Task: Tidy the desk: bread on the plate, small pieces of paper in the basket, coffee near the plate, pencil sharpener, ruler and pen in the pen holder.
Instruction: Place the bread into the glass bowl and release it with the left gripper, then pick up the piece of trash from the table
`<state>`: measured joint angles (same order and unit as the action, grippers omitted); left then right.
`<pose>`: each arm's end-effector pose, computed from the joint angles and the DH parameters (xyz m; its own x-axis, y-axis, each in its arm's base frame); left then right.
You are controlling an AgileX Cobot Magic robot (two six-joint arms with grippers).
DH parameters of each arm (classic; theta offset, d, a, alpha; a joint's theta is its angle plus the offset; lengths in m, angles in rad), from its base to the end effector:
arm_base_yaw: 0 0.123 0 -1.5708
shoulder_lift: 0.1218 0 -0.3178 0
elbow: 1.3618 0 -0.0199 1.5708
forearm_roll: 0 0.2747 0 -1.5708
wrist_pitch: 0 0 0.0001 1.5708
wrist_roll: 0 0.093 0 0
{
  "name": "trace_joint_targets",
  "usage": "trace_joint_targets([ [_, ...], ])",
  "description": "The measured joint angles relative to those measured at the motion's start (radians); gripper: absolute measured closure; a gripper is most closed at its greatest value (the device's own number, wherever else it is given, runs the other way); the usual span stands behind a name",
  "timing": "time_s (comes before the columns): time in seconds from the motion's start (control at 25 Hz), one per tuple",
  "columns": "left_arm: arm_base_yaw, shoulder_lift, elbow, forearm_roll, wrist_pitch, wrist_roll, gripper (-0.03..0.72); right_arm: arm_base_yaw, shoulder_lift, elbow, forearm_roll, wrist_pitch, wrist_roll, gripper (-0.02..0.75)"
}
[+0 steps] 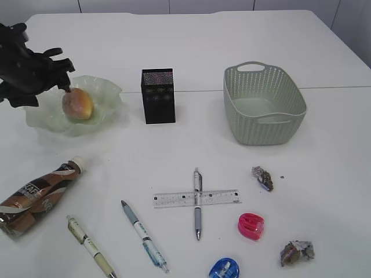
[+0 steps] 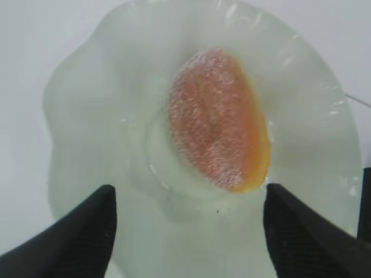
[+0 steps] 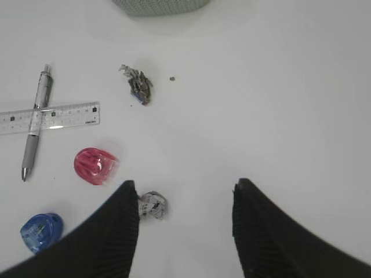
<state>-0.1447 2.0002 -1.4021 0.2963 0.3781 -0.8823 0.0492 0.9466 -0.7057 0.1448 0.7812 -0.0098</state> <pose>0.4715 -0.0586 0.2058 -0.6665 -0.4750 -0.5746 -0.3706 0.8799 -0.2975 0.1761 0.0181 0.3049 -0.8072 0.0531 -0.5879 -0.0345 0.9900 0.1368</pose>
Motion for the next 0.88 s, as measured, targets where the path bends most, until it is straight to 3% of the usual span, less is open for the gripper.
trace_joint_targets([
  [0.2, -0.027, -0.081, 0.000, 0.000, 0.187, 0.142, 0.153, 0.000, 0.000, 0.000, -0.035, -0.007, -0.002, 0.351],
  [0.52, -0.088, -0.233, 0.000, -0.104, 0.517, 0.587, 0.175, 0.000, -0.006, 0.000, 0.028, 0.011, -0.119, 0.352],
  [0.68, -0.094, -0.318, 0.032, -0.146, 0.594, 0.698, 0.193, 0.000, -0.008, 0.000, 0.152, 0.052, -0.127, 0.351],
  [0.88, -0.094, -0.454, 0.226, -0.167, 0.607, 0.733, 0.202, 0.000, -0.008, -0.007, 0.189, 0.117, -0.136, 0.351],
])
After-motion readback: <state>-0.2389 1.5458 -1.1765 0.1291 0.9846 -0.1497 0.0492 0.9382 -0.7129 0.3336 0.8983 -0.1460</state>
